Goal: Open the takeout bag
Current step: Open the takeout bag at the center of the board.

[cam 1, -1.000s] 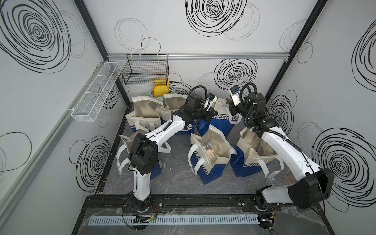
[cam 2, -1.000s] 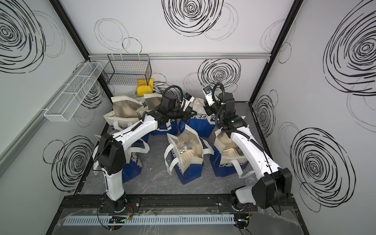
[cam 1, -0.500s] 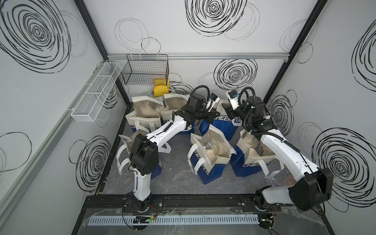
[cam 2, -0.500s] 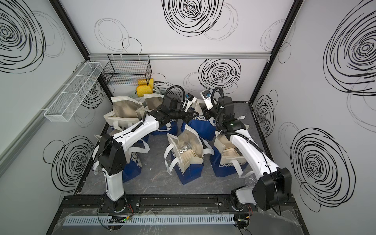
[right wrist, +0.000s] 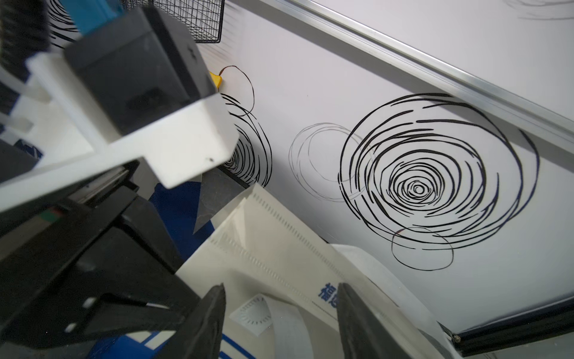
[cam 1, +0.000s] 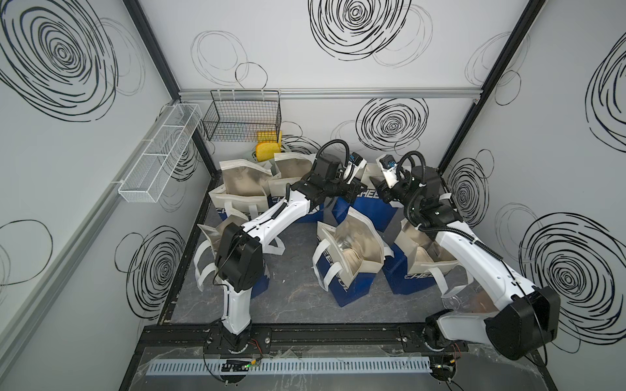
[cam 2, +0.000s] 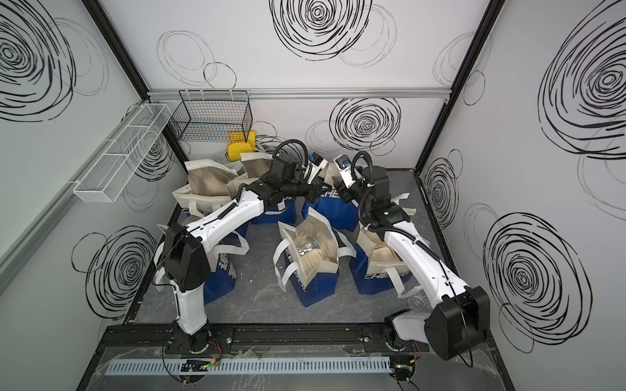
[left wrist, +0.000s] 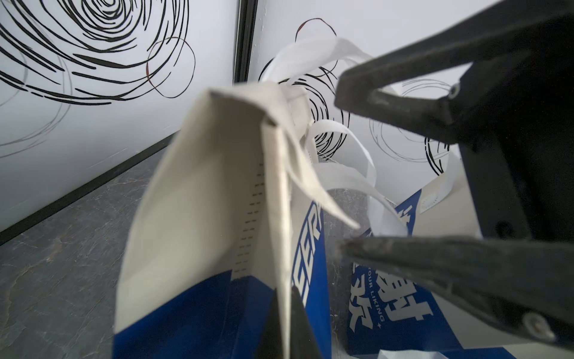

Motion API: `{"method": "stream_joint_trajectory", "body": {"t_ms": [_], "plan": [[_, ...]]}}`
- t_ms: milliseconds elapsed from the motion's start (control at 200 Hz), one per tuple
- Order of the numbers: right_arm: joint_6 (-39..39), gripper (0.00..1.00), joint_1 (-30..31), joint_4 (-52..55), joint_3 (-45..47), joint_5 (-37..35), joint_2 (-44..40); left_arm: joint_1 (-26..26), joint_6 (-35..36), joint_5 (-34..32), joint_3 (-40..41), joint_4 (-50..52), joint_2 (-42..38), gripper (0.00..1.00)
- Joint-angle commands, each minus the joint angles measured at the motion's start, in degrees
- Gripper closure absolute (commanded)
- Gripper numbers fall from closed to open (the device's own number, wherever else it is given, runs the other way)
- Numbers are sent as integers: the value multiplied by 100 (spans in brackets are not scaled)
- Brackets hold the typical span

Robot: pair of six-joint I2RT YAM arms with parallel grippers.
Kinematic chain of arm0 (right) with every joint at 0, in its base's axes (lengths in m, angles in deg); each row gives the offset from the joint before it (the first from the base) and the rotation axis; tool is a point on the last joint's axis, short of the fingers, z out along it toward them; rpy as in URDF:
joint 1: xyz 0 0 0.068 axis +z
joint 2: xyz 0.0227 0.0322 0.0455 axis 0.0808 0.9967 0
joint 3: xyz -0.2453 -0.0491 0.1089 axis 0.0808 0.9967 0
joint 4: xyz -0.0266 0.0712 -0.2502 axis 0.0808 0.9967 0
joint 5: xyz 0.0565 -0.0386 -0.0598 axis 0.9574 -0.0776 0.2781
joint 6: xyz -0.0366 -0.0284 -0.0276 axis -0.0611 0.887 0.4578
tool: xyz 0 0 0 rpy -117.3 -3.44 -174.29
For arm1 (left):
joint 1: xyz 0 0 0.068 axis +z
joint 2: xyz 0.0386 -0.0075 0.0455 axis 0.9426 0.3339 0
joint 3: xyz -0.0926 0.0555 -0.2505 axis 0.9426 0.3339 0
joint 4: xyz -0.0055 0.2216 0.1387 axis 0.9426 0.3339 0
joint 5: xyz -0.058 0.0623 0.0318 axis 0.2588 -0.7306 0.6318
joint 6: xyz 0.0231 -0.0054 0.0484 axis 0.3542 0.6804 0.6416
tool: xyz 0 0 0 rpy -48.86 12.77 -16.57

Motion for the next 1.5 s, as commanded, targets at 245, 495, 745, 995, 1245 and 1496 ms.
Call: {"method": "stream_joint_trajectory", "body": {"t_ms": [245, 495, 745, 995, 1245, 1496], "plan": [[226, 45, 147, -351, -284, -470, 316, -63, 181, -2, -224, -71, -89, 100], [274, 52, 164, -646, -343, -694, 386, -159, 426, -175, -223, 160, -116, 100], [430, 57, 162, -584, -454, -751, 504, -195, 526, -267, -206, 248, -160, 100], [477, 63, 172, -548, -353, -690, 625, -187, 588, -306, -228, 291, -213, 100], [564, 75, 215, -365, -261, -130, 702, -145, 620, -328, -267, 280, -264, 100], [448, 100, 197, -428, -294, -386, 751, -91, 634, -328, -233, 282, -318, 100]]}}
